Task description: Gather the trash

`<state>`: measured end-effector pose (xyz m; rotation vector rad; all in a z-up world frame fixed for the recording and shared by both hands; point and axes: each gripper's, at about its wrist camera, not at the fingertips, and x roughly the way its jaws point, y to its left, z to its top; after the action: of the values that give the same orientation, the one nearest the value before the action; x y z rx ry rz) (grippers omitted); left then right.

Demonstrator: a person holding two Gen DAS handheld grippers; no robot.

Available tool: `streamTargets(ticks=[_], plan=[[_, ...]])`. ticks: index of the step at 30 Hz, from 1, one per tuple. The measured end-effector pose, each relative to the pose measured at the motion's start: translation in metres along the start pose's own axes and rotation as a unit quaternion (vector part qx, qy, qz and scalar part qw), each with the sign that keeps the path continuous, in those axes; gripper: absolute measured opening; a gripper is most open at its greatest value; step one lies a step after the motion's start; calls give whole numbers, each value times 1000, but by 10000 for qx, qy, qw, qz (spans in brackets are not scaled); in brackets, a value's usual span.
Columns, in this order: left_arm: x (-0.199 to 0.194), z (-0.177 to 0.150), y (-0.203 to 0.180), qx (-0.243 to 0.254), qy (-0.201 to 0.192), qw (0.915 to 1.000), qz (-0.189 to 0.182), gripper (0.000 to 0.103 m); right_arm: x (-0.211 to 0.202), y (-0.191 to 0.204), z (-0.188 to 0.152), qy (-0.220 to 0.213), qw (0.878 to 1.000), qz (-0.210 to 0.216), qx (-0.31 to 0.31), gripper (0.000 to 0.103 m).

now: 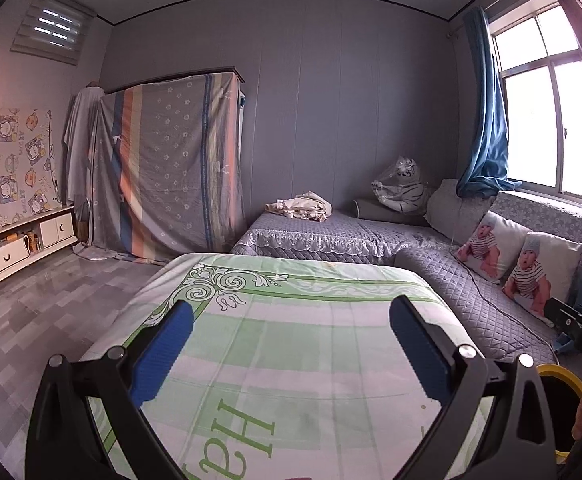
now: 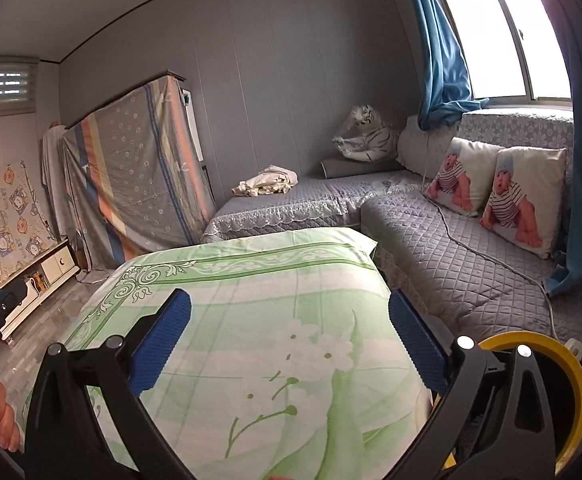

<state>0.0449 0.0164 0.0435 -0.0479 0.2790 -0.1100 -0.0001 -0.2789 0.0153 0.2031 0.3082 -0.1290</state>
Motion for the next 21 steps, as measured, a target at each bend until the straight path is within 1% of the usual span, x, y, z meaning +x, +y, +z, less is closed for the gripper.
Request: streamTargets(ticks=[3, 5, 10, 15, 21], plan=[[-7, -7, -3, -53, 82, 9999, -136, 95, -10, 2, -8, -77, 9999, -23, -82, 95], [-14, -12, -6, -112, 128, 9995, -250, 95, -15, 3, -13, -36, 9998, -53, -164, 95], [-25, -23, -15, -176, 161, 9990, -383, 95, -24, 2, -27, -7, 9995, -163, -279, 95], [-32, -28, -18, -235, 91, 9990, -377, 95, -26, -2, -36, 101, 9996, -145, -210, 95], [-36, -29, -16, -276, 10, 9988, -400, 95, -25, -1, -42, 123, 9996, -129, -206, 95]])
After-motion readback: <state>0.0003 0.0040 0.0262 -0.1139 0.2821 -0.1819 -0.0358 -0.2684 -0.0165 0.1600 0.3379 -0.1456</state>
